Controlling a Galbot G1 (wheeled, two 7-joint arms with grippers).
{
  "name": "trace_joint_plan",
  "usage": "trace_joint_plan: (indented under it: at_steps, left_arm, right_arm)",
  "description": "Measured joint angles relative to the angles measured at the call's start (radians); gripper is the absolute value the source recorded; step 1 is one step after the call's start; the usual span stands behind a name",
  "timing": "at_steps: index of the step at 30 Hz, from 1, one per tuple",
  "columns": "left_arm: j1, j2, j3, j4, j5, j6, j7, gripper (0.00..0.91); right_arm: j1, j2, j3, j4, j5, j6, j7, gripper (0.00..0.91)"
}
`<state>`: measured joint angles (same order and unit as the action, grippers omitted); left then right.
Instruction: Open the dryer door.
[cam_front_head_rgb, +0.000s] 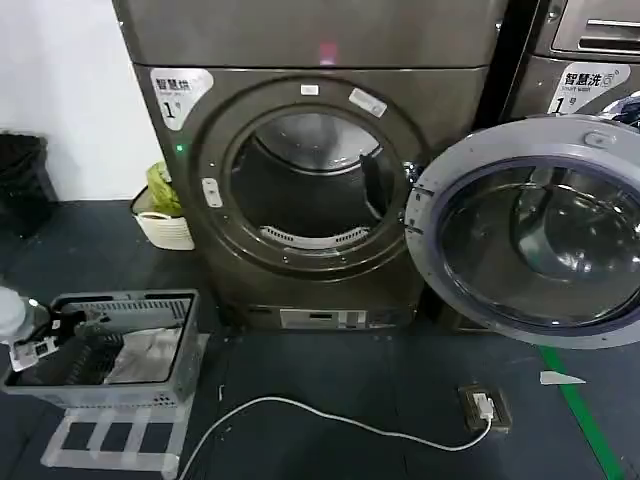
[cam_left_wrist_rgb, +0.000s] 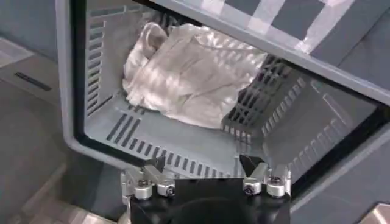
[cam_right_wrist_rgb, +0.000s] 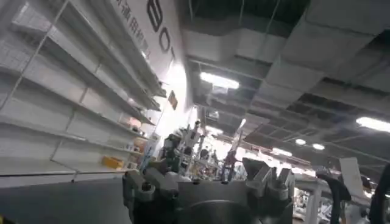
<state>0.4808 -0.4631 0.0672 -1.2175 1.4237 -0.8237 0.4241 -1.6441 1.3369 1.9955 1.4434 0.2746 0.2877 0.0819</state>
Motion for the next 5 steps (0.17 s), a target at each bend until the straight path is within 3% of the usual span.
trace_joint_plan:
  at_steps: [5]
  left_arm:
    - [-0.001,0.004,0.001,0.000,0.000,0.000,0.001,0.907]
  right_arm:
    - [0.001,0.001,-0.002,0.001,-0.001,0.000,0.000,0.907]
